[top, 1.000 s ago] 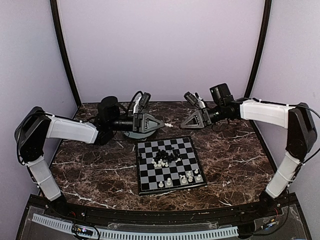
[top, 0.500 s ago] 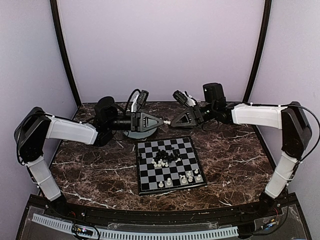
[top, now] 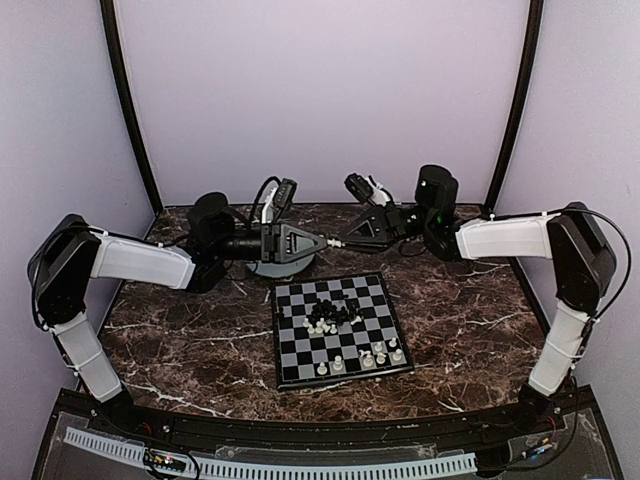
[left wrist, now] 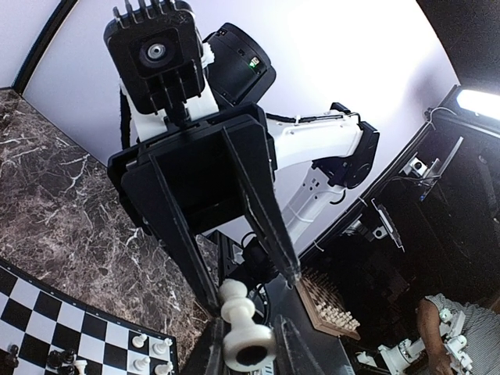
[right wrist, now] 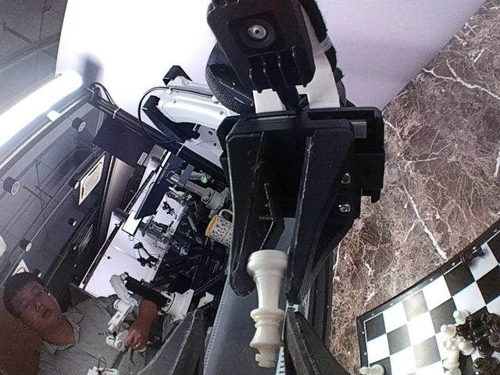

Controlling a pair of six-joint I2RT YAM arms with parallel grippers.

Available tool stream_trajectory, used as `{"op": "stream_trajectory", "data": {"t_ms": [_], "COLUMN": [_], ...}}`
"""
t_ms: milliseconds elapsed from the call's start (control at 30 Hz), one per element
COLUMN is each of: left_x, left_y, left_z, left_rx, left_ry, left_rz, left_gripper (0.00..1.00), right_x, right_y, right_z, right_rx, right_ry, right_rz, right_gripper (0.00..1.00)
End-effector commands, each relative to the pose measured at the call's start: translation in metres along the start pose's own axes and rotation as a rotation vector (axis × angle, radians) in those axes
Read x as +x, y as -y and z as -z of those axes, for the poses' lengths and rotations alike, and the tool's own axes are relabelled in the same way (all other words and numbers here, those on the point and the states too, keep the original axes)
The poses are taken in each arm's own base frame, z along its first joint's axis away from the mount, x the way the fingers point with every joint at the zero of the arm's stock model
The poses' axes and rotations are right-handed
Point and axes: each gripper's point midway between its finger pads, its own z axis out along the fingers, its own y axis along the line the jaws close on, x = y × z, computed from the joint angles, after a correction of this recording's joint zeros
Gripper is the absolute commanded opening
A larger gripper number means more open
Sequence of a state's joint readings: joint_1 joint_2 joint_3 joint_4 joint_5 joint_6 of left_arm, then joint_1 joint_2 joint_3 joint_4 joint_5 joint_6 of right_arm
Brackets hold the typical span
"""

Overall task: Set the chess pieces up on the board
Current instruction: Pass from the right arm to the left

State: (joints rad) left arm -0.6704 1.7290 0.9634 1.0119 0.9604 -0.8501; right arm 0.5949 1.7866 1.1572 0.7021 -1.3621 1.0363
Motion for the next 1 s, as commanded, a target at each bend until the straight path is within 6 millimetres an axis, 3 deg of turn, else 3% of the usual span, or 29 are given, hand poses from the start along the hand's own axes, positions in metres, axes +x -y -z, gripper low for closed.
{"op": "stream_trajectory", "data": {"t_ms": [0, 533, 600, 700, 833, 967], "left_x": [-0.010, -0.011, -0.011, -0.015, -0.014, -0.025], "left_y": [0.017, 0.010, 0.008, 0.005, -0.008, -0.001], "left_z": [0.005, 0.008, 0.008, 0.009, 0.016, 0.024], "left_rx": [0.014, -0.018, -0.030, -0.071, -0.190, -0.270], "left_ry": [0.022, 0.028, 0.025, 0.037, 0.023, 0.022], "left_rz": [-0.050, -0.045, -0.044, -0.073, -0.114, -0.224], "left_gripper": [0.15, 0.16, 0.23, 0.41, 0.59, 0.65], "right_x": [-0.002, -0.004, -0.005, -0.007, -0.011, -0.008], "right_y": [-0.011, -0.003, 0.001, 0.011, 0.030, 0.041], "right_z": [-0.004, -0.007, -0.008, -0.006, 0.007, 0.028], "right_rx": [-0.031, -0.006, 0.013, 0.077, 0.310, 0.554], "right_ry": [-0.005, -0.003, -0.008, -0.016, -0.060, -0.145], "right_rz": [0.041, 0.030, 0.052, 0.078, 0.203, 0.334], "right_gripper": [0.37, 0.16, 0.13, 0.12, 0.10, 0.10]}}
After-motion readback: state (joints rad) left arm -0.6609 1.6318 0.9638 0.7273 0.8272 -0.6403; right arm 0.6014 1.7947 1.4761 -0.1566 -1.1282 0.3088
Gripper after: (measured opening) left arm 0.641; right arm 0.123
